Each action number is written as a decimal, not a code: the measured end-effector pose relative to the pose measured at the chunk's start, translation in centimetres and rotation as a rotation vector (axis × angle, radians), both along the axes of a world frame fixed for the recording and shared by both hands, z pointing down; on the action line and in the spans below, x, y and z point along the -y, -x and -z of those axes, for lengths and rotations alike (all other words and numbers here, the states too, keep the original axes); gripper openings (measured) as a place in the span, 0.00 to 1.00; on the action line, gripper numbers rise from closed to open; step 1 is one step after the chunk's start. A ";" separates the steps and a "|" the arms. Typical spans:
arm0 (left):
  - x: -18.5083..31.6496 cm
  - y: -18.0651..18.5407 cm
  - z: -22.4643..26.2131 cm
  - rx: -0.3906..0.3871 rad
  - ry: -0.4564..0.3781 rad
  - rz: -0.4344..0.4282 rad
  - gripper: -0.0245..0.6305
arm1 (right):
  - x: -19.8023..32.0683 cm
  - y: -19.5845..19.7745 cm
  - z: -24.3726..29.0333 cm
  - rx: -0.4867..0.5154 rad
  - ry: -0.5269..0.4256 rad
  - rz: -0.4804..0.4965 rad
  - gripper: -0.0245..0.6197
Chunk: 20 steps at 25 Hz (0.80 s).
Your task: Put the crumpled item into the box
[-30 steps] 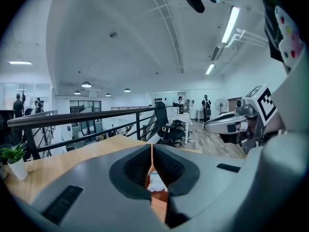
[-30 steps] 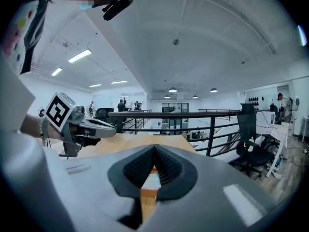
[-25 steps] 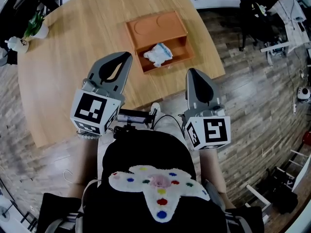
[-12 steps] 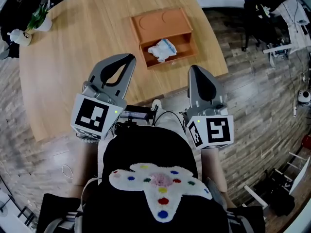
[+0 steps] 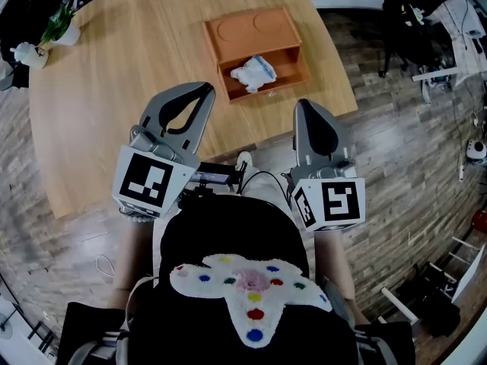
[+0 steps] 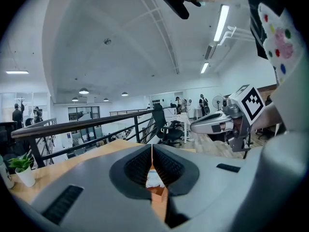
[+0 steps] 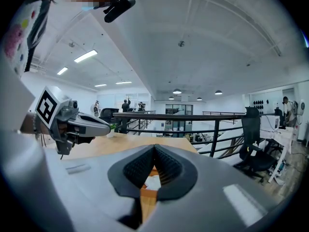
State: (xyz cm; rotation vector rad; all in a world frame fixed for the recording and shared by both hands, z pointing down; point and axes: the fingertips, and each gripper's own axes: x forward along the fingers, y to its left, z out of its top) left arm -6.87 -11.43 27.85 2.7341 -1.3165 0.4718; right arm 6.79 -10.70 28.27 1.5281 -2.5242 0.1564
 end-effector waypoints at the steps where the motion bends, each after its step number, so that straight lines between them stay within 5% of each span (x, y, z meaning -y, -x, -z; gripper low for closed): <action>1: 0.0 0.0 0.0 0.001 0.001 -0.002 0.06 | 0.0 0.0 0.0 -0.001 0.001 0.000 0.05; 20: 0.1 0.0 -0.3 0.021 -0.014 -0.005 0.06 | -0.1 0.2 -0.1 -0.026 -0.002 0.001 0.05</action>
